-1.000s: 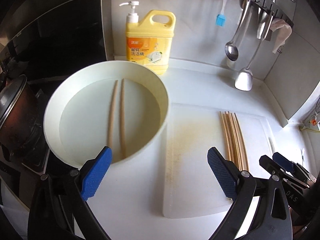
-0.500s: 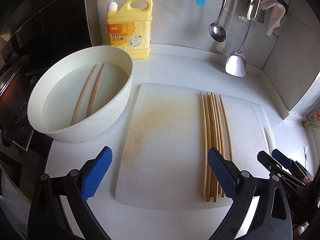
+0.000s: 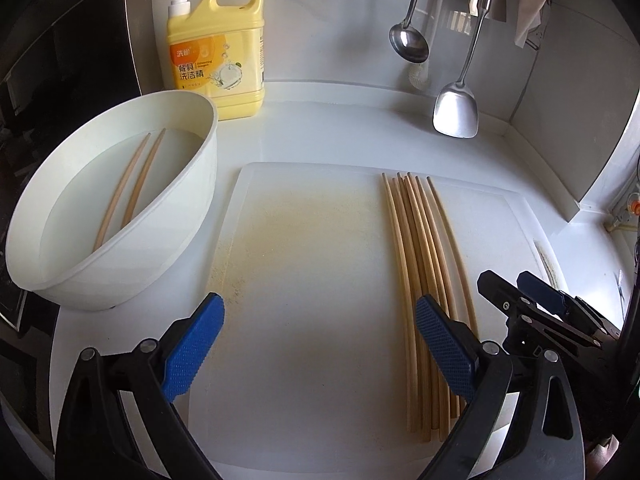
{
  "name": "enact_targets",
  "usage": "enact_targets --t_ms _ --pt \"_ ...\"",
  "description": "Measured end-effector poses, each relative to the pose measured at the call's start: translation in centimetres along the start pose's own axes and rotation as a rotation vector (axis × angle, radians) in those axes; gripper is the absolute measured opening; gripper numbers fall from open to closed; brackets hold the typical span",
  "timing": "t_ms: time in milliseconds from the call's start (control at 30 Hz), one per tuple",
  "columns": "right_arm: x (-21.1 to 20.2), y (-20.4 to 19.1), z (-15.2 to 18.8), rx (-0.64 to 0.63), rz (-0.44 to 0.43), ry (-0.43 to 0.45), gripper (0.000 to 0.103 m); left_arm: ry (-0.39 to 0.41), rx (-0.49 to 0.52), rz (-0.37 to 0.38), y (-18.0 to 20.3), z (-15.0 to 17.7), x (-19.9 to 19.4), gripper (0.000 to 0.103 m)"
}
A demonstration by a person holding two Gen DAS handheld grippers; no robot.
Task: Organize utensils
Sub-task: 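Lower both tools onto the remaining chopsticks on the board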
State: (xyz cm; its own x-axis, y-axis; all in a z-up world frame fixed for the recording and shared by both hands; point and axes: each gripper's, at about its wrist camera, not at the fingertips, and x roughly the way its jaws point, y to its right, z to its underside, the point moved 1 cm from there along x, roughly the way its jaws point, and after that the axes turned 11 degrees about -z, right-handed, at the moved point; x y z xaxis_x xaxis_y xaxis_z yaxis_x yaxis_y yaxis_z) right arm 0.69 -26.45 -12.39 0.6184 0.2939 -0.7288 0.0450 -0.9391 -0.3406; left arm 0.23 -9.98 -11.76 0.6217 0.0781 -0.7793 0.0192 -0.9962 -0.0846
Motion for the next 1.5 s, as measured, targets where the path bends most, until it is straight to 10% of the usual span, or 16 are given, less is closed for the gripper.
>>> enact_targets --t_ms 533,767,1500 --pt "2.0 -1.6 0.7 -0.147 0.123 -0.024 0.058 -0.005 -0.011 0.021 -0.2 -0.1 1.5 0.095" --pt "1.5 -1.3 0.8 -0.176 0.12 -0.018 0.035 -0.013 0.025 0.04 1.3 0.0 2.1 0.095" --pt "0.2 1.9 0.6 -0.119 0.146 0.003 0.034 -0.035 0.074 -0.03 3.3 -0.2 4.6 0.097"
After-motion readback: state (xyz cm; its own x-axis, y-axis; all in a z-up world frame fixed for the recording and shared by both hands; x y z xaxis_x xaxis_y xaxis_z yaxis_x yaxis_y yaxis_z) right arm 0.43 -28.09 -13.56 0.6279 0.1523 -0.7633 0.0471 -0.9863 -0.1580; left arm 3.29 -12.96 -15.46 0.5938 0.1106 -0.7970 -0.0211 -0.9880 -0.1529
